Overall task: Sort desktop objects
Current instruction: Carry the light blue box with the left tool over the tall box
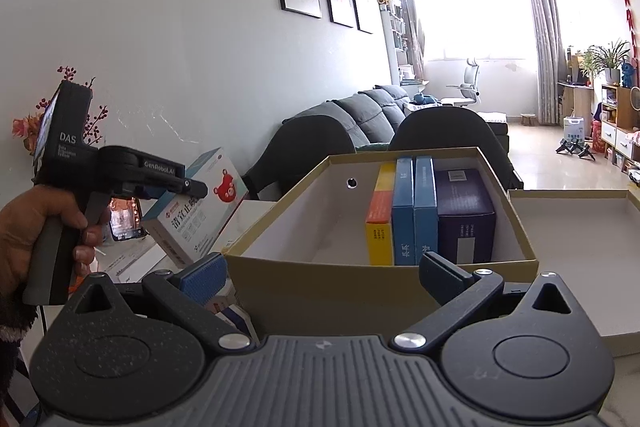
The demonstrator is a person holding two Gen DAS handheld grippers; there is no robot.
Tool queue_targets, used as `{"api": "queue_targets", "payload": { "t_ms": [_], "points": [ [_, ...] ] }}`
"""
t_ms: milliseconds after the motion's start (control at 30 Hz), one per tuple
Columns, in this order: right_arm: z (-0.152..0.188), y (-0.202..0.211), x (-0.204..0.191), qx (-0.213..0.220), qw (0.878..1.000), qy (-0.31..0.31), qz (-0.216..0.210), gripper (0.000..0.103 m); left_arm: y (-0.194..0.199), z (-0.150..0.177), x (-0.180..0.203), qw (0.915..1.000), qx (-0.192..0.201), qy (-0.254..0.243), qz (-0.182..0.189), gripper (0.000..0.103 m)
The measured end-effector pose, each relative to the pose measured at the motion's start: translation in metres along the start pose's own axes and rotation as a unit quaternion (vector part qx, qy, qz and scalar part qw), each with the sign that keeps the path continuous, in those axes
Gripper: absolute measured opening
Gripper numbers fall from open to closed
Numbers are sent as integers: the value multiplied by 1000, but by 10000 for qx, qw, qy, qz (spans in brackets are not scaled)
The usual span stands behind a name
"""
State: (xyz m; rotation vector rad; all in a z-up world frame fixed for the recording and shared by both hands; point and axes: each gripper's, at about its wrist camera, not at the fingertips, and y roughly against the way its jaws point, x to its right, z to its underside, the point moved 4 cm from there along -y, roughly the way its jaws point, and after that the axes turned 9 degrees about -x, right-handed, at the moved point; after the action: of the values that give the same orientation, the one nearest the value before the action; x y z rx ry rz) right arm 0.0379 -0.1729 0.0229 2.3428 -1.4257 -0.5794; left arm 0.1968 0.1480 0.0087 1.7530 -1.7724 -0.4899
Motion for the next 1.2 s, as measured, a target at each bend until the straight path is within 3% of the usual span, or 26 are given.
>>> {"api": "queue_targets", "payload": {
  "t_ms": [333, 667, 1200],
  "points": [
    [-5, 8, 11, 87, 9999, -85, 103, 103, -3, -24, 39, 9989, 196, -247, 338, 35],
    [-6, 7, 20, 88, 9998, -141, 149, 103, -14, -27, 72, 9976, 153, -323, 600, 35],
    [-3, 4, 42, 94, 9991, -374, 197, 103, -58, -15, 105, 9971, -320, -387, 579, 35]
  ]
}}
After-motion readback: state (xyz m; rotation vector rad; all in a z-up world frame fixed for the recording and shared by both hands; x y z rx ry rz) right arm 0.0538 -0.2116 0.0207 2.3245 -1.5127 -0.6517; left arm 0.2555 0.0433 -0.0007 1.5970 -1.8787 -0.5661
